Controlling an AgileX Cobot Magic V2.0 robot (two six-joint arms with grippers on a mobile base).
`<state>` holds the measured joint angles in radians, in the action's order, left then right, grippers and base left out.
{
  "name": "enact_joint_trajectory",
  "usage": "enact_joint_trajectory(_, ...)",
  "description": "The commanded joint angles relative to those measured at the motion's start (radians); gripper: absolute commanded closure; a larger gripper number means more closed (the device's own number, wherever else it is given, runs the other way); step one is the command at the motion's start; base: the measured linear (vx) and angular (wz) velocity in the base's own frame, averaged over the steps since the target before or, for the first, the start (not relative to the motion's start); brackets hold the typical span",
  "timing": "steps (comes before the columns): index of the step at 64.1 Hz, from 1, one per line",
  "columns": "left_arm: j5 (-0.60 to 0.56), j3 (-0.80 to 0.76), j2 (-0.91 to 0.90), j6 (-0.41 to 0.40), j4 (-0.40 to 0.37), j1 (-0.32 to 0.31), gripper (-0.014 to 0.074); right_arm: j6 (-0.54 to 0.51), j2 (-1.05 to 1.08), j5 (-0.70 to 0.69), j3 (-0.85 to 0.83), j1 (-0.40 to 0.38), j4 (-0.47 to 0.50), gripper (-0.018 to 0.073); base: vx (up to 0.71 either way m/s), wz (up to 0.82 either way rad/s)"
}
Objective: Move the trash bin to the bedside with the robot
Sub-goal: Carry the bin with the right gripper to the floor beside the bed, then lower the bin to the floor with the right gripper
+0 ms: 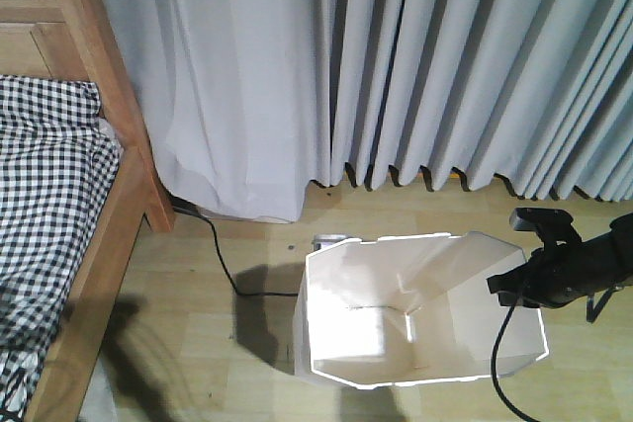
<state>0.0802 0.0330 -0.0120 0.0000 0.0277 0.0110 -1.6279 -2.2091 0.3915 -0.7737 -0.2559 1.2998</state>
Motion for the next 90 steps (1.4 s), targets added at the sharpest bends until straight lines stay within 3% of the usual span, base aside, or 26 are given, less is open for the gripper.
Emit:
enact_joint_trajectory(1,-0.075,0.012,-0.015,-0.014,-0.009,-0.006,0.0603,0.008,0.068,0.178,-0.014,-0.003,0.047,0.0561,0.12,0.04)
enact_joint_trajectory(68,-0.075,0.012,-0.015,-0.014,-0.009,-0.006,0.0603,0.008,0.068,0.174,-0.014,-0.003,0.047,0.0561,0.03,0.01)
enact_joint_trajectory(79,-0.075,0.012,-0.015,-0.014,-0.009,-0.006,0.0603,0.014,0.048,0.16,-0.021,-0.003,0.125,0.0561,0.0,0.0)
enact_joint_trajectory(90,-0.075,0.012,-0.015,-0.014,-0.009,-0.006,0.0603,0.085,-0.036,0.151,-0.118,-0.003,0.095,0.0561,0.0,0.0)
